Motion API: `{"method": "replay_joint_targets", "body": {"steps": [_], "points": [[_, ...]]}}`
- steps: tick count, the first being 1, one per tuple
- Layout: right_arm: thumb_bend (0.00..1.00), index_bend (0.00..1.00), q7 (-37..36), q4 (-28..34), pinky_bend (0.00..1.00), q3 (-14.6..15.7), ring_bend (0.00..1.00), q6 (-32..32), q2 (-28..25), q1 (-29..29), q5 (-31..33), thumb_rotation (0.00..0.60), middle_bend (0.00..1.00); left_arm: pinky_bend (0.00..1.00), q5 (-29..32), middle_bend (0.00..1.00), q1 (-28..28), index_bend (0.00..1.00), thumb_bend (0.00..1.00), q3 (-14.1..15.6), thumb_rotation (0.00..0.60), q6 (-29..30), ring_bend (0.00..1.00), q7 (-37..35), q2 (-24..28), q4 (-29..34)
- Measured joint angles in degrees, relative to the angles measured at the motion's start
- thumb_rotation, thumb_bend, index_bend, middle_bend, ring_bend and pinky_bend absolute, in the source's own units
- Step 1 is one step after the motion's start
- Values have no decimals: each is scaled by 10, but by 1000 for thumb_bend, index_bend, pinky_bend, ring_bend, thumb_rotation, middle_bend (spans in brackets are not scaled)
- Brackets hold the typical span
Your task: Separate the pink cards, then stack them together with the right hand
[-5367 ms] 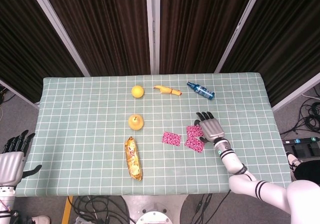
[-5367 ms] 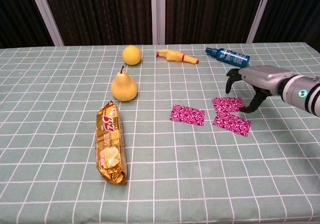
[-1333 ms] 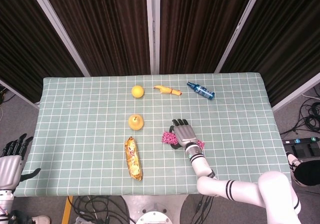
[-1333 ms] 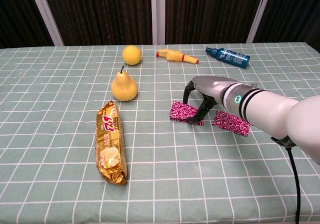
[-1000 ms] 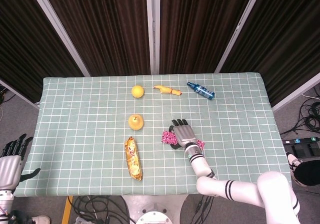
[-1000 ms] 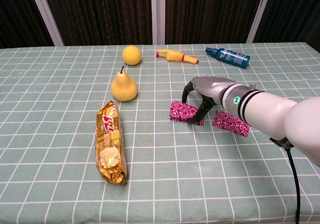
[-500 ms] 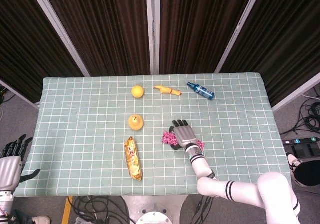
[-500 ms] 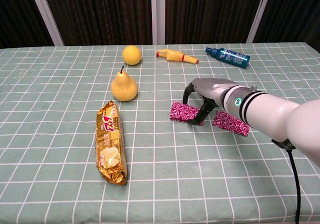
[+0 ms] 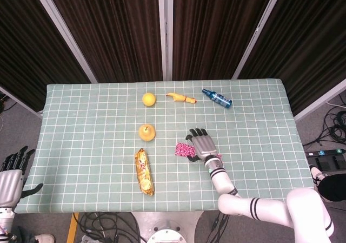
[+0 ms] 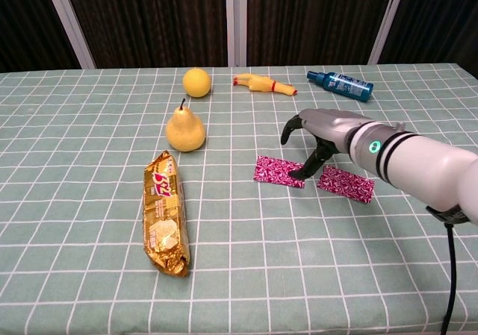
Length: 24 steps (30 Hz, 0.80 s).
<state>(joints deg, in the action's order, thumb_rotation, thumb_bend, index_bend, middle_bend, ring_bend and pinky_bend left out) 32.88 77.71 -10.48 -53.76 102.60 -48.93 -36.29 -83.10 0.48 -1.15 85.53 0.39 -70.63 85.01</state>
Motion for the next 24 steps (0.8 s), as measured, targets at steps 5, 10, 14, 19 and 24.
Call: {"method": "replay_joint_targets", "body": {"steps": [5, 10, 14, 19, 24], "points": [[175, 254, -35, 42, 0, 11, 0, -22, -49, 43, -11, 506, 75, 136, -5, 156, 4, 163, 6, -1, 600, -2, 126, 1, -1, -1], [176, 267, -46, 74, 0, 34, 0, -35, -82, 74, -24, 505, 75, 136, -12, 156, 7, 163, 6, -2, 600, 0, 126, 7, 2, 6], [175, 276, -41, 81, 0, 49, 0, -34, -86, 82, -26, 504, 75, 136, -14, 156, 8, 163, 6, -1, 600, 2, 126, 12, 4, 13], [175, 280, -37, 69, 0, 54, 0, -28, -77, 86, -22, 509, 75, 136, -14, 156, 6, 163, 5, 1, 600, 2, 126, 15, 5, 17], [175, 280, -34, 41, 0, 53, 0, -23, -61, 87, -20, 511, 76, 136, -13, 156, 5, 163, 6, 2, 600, 2, 126, 13, 6, 17]]}}
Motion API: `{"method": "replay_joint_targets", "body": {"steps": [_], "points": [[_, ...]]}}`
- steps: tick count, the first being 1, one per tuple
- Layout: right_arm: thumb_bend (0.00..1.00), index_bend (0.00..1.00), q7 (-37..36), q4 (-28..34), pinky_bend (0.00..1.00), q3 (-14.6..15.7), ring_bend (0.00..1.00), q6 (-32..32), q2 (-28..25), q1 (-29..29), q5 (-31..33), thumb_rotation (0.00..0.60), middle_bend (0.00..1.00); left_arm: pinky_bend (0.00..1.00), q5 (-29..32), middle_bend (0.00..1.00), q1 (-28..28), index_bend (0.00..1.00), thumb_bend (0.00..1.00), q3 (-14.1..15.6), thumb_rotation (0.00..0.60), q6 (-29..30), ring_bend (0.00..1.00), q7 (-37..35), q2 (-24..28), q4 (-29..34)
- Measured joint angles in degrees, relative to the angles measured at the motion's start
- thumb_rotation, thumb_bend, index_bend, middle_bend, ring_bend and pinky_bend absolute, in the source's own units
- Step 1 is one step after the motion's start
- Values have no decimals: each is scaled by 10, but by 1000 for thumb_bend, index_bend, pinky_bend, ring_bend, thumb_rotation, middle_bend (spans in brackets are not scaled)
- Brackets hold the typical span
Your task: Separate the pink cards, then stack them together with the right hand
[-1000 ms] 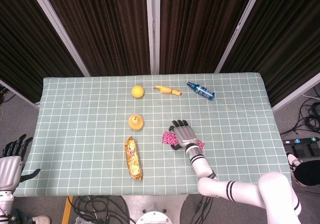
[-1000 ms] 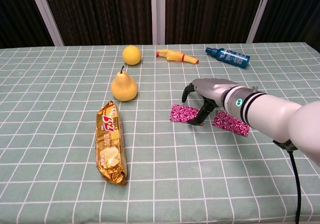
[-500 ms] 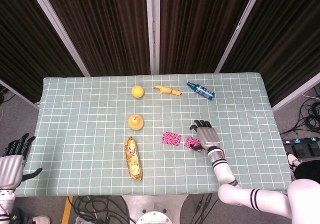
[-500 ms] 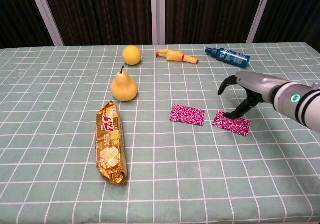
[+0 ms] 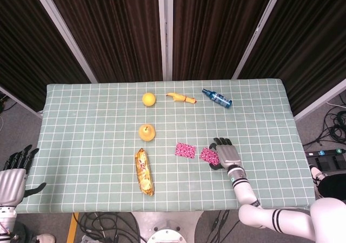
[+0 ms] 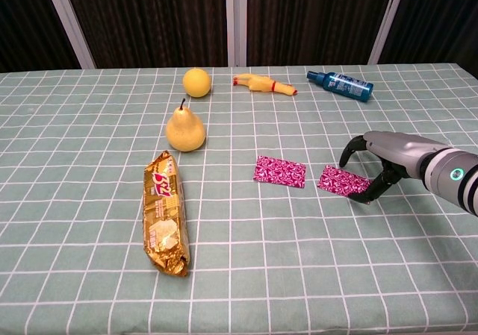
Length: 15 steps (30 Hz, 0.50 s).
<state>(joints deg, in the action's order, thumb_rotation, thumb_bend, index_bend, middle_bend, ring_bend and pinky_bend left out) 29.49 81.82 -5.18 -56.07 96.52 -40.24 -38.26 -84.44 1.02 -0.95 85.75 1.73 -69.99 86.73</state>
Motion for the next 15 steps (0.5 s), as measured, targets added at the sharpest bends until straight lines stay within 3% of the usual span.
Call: {"method": "replay_joint_targets", "body": {"steps": [15], "points": [[176, 280, 14, -17, 0, -4, 0, -2, 18, 6, -7, 504, 75, 136, 1, 156, 0, 163, 5, 0, 600, -1, 126, -6, -1, -5]]}}
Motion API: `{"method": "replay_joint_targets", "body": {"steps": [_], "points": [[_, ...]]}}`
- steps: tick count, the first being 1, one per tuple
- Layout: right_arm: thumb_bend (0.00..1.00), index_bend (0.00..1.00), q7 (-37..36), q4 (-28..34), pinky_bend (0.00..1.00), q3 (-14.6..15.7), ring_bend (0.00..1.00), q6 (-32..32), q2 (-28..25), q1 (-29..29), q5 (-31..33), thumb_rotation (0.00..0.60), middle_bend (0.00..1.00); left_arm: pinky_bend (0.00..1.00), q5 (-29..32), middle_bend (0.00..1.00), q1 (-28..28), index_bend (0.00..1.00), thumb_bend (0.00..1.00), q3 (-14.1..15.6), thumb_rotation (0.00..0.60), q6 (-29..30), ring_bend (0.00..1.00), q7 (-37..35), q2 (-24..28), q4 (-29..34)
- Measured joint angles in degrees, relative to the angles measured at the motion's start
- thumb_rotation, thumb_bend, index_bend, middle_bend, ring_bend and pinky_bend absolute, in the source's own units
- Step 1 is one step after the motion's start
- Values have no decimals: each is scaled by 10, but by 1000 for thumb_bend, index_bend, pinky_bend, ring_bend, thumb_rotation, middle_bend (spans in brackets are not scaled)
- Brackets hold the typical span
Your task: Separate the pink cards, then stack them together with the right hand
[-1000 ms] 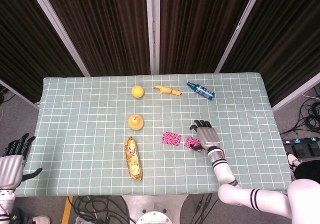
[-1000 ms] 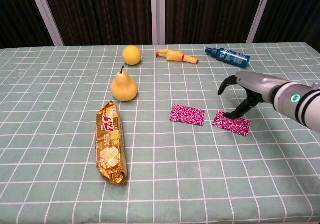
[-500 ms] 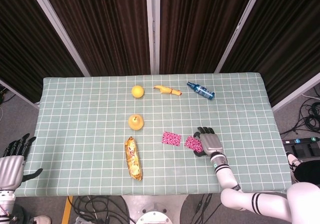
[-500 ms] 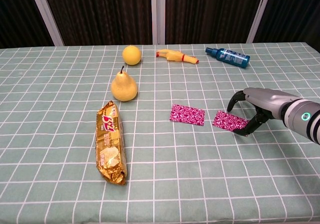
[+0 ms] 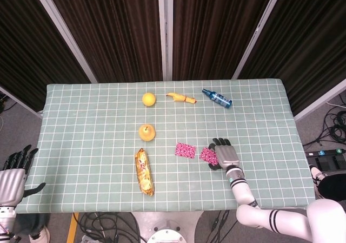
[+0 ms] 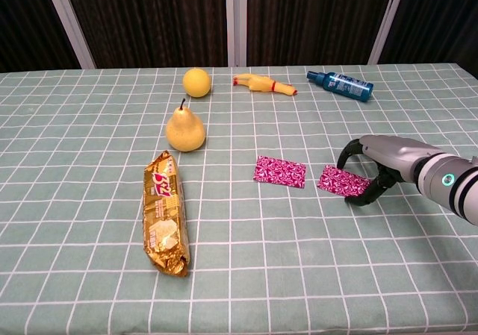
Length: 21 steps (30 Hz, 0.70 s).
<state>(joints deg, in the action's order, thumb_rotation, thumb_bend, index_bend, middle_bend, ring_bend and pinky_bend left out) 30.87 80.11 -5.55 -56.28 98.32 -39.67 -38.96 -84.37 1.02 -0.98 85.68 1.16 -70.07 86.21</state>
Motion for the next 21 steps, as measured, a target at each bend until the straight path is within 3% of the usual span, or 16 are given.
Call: {"method": "replay_joint_targets", "body": {"steps": [9, 13, 21], "points": [[177, 283, 12, -12, 0, -2, 0, -2, 13, 2, -2, 505, 75, 136, 1, 156, -2, 163, 6, 1, 600, 1, 126, -4, -1, -3], [177, 323, 15, -14, 0, -4, 0, -8, 17, 4, -3, 574, 81, 136, 0, 156, -4, 163, 6, 1, 600, 3, 126, -6, -1, -4], [178, 345, 14, -5, 0, -10, 0, -15, 12, 11, -12, 597, 83, 136, -1, 156, -4, 163, 6, 1, 600, 4, 126, -7, 0, -4]]}}
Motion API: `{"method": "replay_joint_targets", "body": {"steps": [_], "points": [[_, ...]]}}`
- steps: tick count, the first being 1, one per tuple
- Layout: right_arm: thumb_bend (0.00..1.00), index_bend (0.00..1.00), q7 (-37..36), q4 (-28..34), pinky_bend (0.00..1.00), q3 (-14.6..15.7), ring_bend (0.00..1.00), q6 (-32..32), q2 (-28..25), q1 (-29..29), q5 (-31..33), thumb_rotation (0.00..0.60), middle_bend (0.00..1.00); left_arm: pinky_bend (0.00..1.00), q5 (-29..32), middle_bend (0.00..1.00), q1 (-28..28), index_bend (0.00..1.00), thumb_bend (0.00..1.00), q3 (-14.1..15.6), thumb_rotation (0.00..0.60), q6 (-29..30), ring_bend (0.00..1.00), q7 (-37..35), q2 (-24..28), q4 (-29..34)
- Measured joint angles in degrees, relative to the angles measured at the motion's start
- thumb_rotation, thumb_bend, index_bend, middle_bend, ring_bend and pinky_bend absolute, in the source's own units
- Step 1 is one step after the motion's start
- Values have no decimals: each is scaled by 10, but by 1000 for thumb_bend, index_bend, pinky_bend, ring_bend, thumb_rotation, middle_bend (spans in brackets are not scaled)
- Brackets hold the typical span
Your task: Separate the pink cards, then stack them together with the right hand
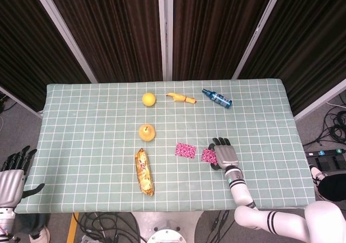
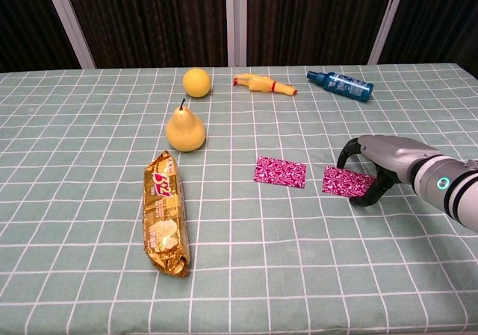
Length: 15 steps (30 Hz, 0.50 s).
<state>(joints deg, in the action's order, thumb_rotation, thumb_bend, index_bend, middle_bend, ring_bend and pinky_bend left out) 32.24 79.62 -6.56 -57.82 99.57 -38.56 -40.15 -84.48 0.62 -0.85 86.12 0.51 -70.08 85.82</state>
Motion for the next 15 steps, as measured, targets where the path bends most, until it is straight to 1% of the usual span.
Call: {"method": "replay_joint_targets", "body": {"steps": [5, 8, 12, 15], "points": [[176, 346, -2, 19, 0, -8, 0, -5, -15, 1, -10, 596, 83, 136, 0, 156, 1, 163, 5, 0, 600, -1, 126, 1, 1, 1], [177, 345, -2, 36, 0, -19, 0, -7, -25, -3, -13, 598, 84, 136, 0, 156, 2, 163, 5, -1, 600, -2, 126, 2, 1, 2], [177, 343, 0, 54, 0, -41, 0, 6, -32, -18, 1, 599, 83, 136, 0, 156, 2, 163, 6, -1, 600, -2, 126, 4, 2, 4], [176, 341, 6, 54, 0, -52, 0, 19, -26, -34, 19, 600, 84, 136, 1, 156, 1, 163, 5, -2, 600, -1, 126, 5, 4, 6]]}}
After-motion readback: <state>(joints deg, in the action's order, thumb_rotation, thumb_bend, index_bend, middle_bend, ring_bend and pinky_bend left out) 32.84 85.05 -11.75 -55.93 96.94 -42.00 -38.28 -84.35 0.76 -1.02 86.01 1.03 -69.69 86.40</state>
